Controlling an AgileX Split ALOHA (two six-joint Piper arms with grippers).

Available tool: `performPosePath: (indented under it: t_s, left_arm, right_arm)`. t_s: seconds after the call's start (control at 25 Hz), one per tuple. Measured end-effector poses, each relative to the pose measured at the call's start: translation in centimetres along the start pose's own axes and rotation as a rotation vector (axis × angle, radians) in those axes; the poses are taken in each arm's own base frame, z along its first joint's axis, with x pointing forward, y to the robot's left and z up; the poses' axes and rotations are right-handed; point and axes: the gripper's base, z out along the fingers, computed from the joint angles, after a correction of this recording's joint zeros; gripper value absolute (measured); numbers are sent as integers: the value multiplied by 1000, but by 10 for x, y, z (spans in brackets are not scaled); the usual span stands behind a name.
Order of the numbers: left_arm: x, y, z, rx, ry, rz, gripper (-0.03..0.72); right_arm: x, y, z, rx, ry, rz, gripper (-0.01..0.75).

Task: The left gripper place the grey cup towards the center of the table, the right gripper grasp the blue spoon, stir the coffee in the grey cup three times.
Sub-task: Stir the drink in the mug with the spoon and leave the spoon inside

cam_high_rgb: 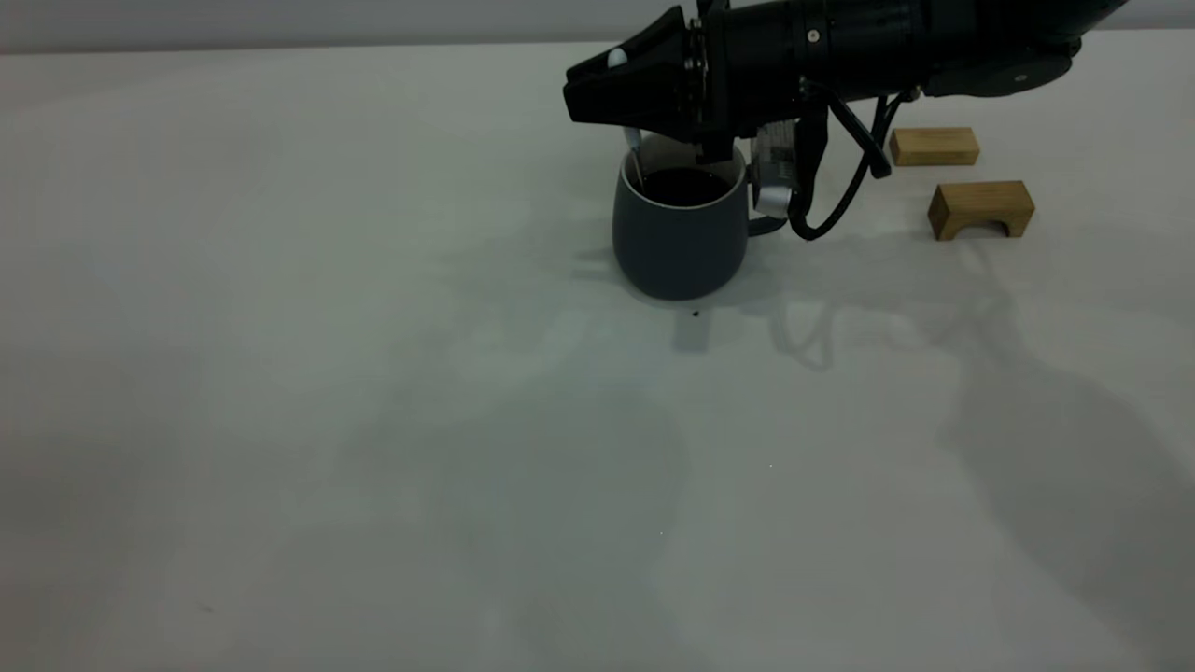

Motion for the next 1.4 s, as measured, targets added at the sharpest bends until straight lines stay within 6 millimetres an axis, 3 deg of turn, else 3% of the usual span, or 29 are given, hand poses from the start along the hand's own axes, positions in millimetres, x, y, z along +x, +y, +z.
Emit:
performPosePath:
  t_s: [0.36,0.64,0.92,1.12,1.4]
  left_arm:
    - [0,0,0,1,0,0,585]
    - [0,0,0,1,0,0,585]
    - [0,0,0,1,0,0,585]
    - [0,0,0,1,0,1,585]
    - [0,0,0,1,0,1,585]
  right_arm:
    - [-15,19,-25,-102,-100,-17,118]
    - [-14,9,-31,32,-61,-135,118]
    - [-3,2,-8,19,-13,-124,118]
    - [-1,10,2,-52,-71,-134,118]
    - [-12,26,-26,-106,-122,-158,118]
